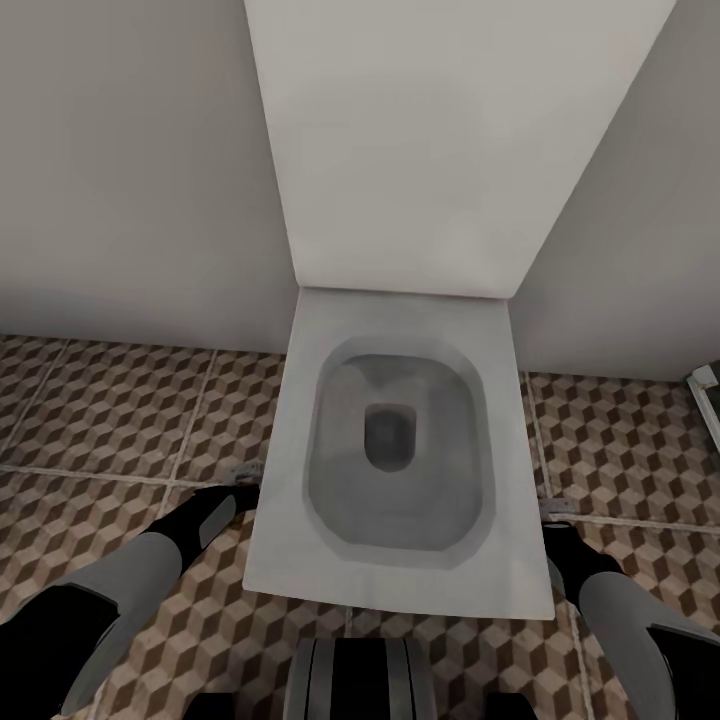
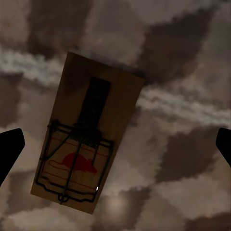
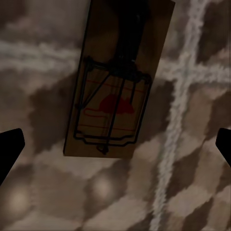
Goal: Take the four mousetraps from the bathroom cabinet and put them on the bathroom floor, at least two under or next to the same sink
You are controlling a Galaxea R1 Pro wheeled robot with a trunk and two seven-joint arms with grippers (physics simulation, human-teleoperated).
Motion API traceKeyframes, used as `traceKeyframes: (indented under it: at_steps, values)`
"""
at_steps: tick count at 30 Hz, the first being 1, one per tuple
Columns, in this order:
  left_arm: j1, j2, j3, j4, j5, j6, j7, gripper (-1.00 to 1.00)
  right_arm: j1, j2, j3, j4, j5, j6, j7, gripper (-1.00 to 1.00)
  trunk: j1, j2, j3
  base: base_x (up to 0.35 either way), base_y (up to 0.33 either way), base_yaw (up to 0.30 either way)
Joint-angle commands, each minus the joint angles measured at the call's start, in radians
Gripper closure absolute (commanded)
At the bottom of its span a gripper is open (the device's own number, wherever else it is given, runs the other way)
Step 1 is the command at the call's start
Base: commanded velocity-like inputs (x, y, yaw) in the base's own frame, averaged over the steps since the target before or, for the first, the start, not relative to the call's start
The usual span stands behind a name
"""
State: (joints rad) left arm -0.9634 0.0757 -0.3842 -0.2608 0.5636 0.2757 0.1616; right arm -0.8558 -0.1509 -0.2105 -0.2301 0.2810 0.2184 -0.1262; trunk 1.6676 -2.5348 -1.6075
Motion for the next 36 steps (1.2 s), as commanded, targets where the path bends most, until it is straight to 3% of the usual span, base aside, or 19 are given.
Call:
traceKeyframes:
  at_steps: [1, 30, 36]
  values:
    - [0.0, 0.001, -0.008, -0.003, 0.011, 0.005, 0.007, -1.0, 0.0, 0.0, -0.006, -0.002, 0.01, 0.006, 0.0, -1.0, 0.0, 0.0, -0.001, 0.0, 0.0, 0.0]
    - [0.0, 0.001, -0.008, -0.003, 0.011, 0.007, 0.007, -1.0, 0.0, -0.022, -0.007, -0.008, 0.005, 0.006, 0.0, -1.0, 0.0, 0.0, -0.001, -0.001, 0.0, 0.0]
    - [0.0, 0.001, -0.007, -0.003, 0.012, 0.009, 0.006, -1.0, 0.0, -0.023, -0.007, -0.008, 0.004, 0.006, 0.0, -1.0, 0.0, 0.0, -0.001, -0.161, 0.0, 0.0]
